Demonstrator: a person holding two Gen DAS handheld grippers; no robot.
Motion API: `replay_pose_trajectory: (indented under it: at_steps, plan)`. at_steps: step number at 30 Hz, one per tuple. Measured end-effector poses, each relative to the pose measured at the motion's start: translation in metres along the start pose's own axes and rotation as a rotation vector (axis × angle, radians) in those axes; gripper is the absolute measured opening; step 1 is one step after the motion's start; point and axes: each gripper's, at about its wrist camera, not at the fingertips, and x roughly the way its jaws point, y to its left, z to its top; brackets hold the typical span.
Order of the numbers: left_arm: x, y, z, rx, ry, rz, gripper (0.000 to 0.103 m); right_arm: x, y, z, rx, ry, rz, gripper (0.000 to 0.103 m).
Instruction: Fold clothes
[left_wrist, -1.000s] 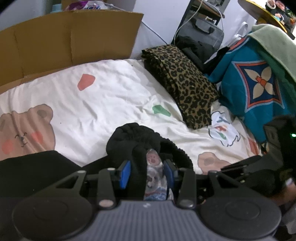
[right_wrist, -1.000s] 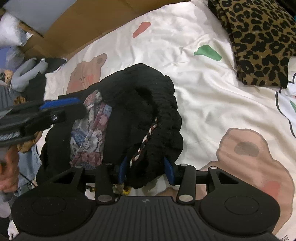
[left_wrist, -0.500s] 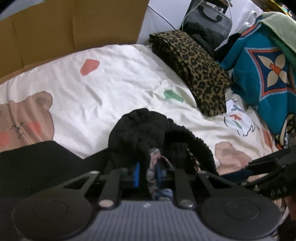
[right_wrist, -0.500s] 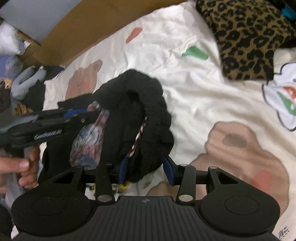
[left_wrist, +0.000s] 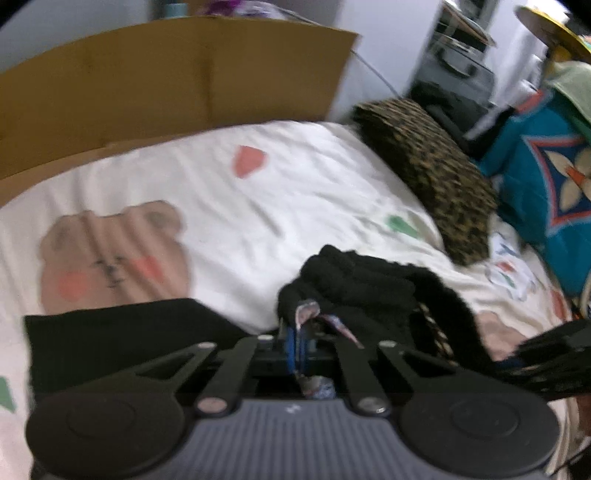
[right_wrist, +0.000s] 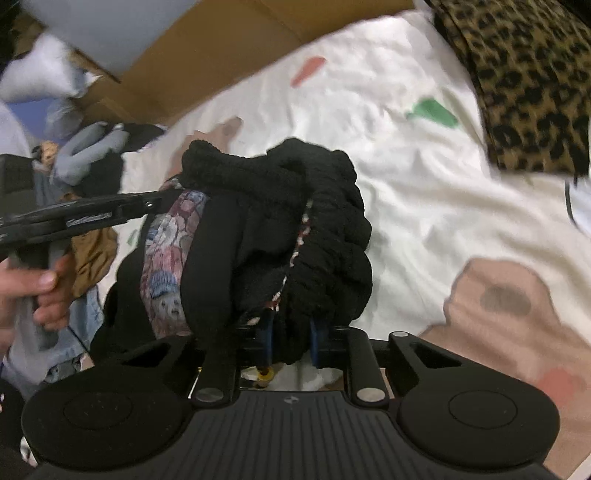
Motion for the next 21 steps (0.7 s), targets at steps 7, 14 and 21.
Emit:
replay_pose_trajectory:
  at_steps: [7, 14, 21]
  plan:
    - [-0.020, 0.036, 0.002, -0.077, -0.036, 0.051, 0.003, -0.017, 0.003, 0.024, -0.022, -0.034, 0.031, 0.016]
    - [-0.020, 0.042, -0.001, -0.089, -0.037, 0.045, 0.003, 0.002, -0.002, 0.035, 0.029, -0.013, 0.007, 0.022]
    - [-0.015, 0.040, -0.001, -0.103, -0.044, 0.037, 0.003, -0.002, -0.017, 0.030, 0.159, -0.075, -0.003, 0.022]
